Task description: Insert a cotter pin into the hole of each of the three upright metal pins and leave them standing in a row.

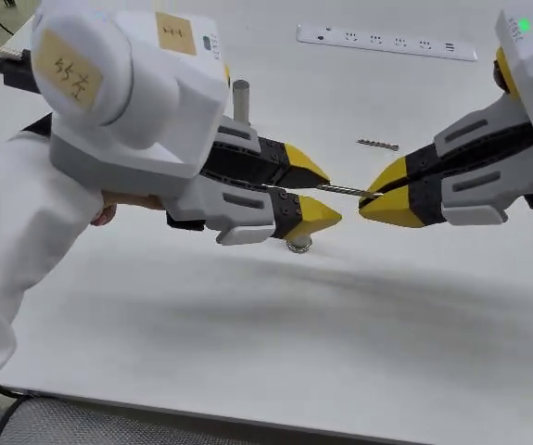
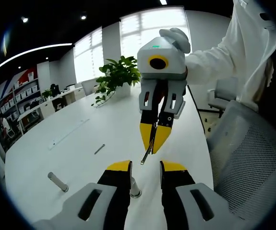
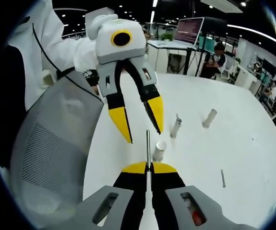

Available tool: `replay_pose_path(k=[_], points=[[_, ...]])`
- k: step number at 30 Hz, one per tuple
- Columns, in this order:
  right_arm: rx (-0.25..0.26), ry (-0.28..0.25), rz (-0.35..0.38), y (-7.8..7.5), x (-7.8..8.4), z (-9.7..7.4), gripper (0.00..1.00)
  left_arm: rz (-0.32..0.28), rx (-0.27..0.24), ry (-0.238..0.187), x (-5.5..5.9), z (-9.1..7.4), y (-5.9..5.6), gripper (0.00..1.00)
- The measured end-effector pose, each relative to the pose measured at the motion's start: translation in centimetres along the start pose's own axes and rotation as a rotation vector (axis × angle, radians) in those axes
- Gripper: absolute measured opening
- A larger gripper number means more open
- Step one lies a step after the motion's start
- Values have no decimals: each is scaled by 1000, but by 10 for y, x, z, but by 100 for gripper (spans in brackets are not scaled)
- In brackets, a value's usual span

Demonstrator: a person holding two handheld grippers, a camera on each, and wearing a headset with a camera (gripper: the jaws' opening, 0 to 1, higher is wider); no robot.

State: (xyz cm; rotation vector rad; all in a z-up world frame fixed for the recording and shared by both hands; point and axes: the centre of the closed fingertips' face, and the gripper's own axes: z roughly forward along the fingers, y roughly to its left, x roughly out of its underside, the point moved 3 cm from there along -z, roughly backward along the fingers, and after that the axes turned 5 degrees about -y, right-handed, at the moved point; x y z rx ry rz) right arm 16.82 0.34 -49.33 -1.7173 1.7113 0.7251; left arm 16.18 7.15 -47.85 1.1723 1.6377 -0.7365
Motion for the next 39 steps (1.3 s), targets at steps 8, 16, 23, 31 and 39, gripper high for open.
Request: replay_pose_path(k=[8,16,23,31,39], points=[[44,64,33,-9,22,4,0,9,-39,42,10,8,5,27],[51,100,42,-11,36,11,0,3,-25,94,26,17,11,24],[50,115,37,-11,42,17,0,-2,-26,131,40,21,19,23],[41,109,47,-12,42,24,0,-13,-12,146,46,22,21,13],[23,99,30,-15,39,30,0,-26,-16,157,49,20,23,10]])
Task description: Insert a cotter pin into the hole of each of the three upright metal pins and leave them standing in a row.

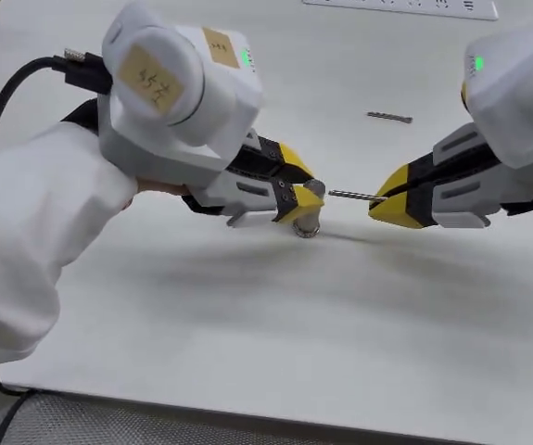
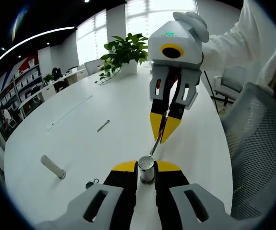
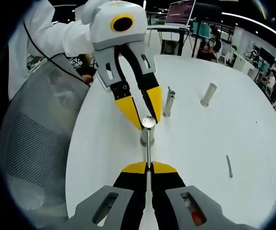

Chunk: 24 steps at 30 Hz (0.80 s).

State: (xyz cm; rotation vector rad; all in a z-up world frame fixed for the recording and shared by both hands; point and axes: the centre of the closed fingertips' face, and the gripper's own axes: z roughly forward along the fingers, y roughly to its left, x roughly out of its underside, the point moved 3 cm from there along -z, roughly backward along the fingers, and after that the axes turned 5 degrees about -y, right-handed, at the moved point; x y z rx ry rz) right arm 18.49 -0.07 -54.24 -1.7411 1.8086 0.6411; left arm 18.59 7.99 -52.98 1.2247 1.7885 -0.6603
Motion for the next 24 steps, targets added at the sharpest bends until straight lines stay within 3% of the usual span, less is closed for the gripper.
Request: replay_pose_path(k=[24], points=[[-9,-3,-7,-1,-10,6,0,-11,5,-1,-1,0,2,10]])
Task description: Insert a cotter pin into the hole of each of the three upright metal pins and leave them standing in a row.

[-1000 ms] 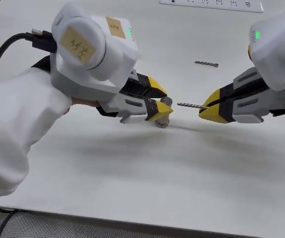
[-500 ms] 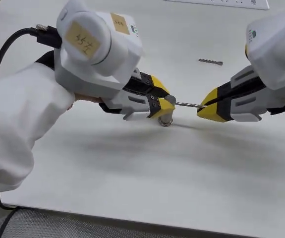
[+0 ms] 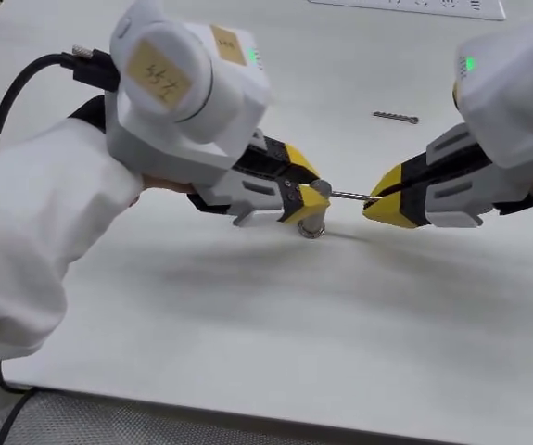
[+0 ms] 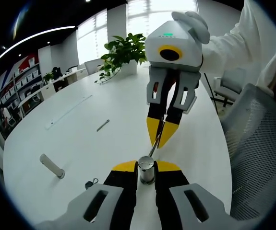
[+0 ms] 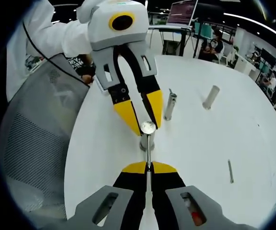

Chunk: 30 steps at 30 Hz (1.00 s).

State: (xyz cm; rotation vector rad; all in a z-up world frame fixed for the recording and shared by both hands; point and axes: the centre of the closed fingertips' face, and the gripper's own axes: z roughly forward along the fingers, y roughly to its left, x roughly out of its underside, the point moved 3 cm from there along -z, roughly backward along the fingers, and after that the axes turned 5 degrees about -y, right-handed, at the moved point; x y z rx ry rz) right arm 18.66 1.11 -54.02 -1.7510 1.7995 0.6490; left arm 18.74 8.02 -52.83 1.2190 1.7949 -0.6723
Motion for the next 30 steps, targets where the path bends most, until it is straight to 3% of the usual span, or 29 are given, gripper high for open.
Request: replay_pose_path(k=[30], points=[[-20,-28,-56,-3,-17,24,0,-7,7,4,1,1,-3,10]])
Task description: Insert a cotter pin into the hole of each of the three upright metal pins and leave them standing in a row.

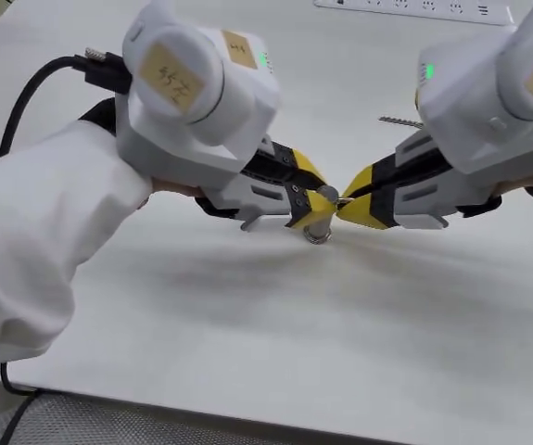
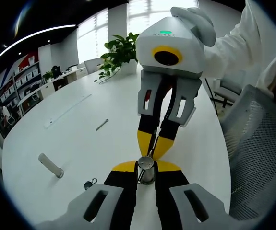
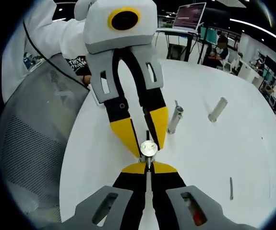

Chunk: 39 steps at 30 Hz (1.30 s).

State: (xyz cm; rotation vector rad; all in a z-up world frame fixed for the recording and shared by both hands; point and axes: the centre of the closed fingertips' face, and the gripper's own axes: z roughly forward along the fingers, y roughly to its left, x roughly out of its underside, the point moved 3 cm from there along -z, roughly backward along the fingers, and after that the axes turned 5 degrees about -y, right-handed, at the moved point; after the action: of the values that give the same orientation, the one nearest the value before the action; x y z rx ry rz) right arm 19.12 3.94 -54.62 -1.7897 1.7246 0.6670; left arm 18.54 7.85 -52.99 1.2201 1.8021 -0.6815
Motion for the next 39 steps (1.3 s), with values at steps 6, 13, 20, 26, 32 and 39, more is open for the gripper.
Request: replay_pose_path(k=[6,13,20,26,32,39], points=[[5,-20,8,-1,-4,-1,3,3,1,1,0,-1,0,10],[11,-34,19,-2,-1,-11,12,4,0,2,0,-2,0,10],[16,-46,52,-1,3,-20,7,7,0,1,0,-2,0,10],[24,-57,55,0,1,-22,1,4,1,1,0,-2,0,10],[19,-64,66,5,-3,-21,0,5,4,0,0,-2,-1,10],[10,-65,62,9,-8,-20,0,2,2,-2,0,-2,-1,10]])
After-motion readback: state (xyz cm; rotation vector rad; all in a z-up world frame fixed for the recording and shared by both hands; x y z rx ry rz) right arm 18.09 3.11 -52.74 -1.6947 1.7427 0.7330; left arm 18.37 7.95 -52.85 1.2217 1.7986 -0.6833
